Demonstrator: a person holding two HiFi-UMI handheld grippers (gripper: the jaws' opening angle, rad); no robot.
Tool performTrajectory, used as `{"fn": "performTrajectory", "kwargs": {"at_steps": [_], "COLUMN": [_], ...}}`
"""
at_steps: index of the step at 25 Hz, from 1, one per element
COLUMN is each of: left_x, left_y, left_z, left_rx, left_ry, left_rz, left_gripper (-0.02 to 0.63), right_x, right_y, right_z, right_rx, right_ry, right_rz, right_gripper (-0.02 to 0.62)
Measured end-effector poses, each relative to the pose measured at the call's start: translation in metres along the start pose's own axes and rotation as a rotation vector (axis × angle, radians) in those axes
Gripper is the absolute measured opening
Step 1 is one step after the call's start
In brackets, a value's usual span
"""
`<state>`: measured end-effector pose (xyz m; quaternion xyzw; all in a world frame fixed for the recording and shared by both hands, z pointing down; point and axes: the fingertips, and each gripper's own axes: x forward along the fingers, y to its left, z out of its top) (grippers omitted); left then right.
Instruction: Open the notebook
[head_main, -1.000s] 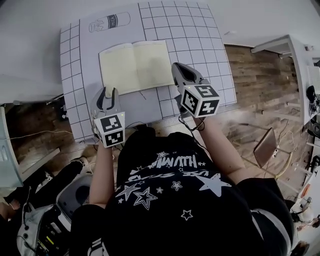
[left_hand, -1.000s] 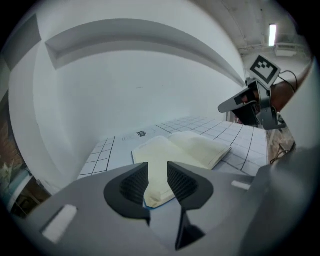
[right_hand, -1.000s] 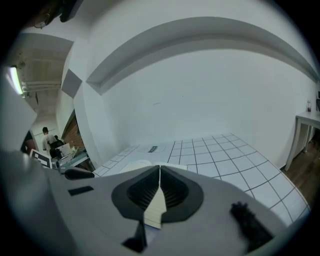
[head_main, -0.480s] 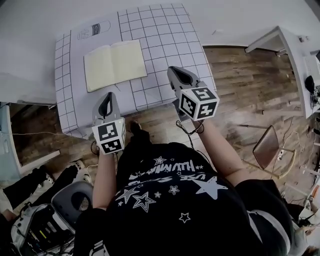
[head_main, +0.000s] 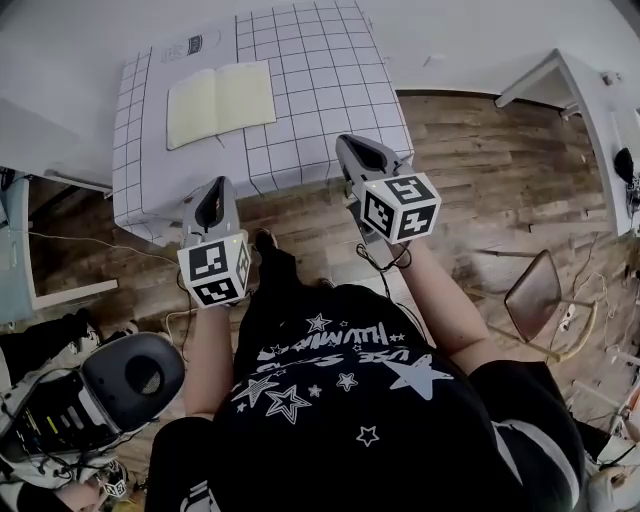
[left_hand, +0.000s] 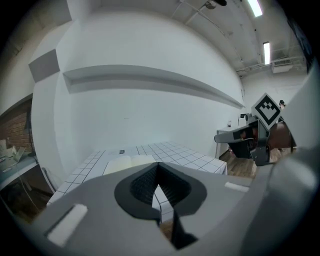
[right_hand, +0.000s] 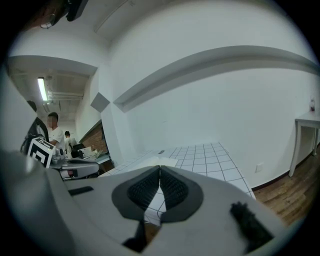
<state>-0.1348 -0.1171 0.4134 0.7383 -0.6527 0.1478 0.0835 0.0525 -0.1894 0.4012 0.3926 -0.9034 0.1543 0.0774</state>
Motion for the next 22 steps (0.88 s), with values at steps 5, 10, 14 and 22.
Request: {"fn": "performTrajectory", "kwargs": {"at_steps": [5,10,14,22], "left_x": [-0.039,-0.056,-0.079,-0.134], "left_y": [-0.017,-0.023,-0.025,-0.02], "left_z": [-0.005,-0.001,-0.001,-0.065], "left_rx": [-0.047,-0.073,-0.093,-0.069], "left_ry": [-0.006,-0.003,-0.001,-0.082], "left_rz": [0.022,0.016,0.019,-0.006], "left_gripper": [0.009,0.009,0.009,0.009], "right_x": [-0.038,-0.049,-0.062,-0.086], "right_y": [0.023,0.033,0.046,0.103], "right_z": [-0.013,-0.011,-0.006,-0.073], "right_rx": [-0.036,-0.052,-0.061,-0.122], "right_ry": [0.01,0.0,-0.017,-0.069], "right_rz": [0.063,0.084,0.102,0.098], "right_gripper": [0.015,0.015,0.015,0.015]}}
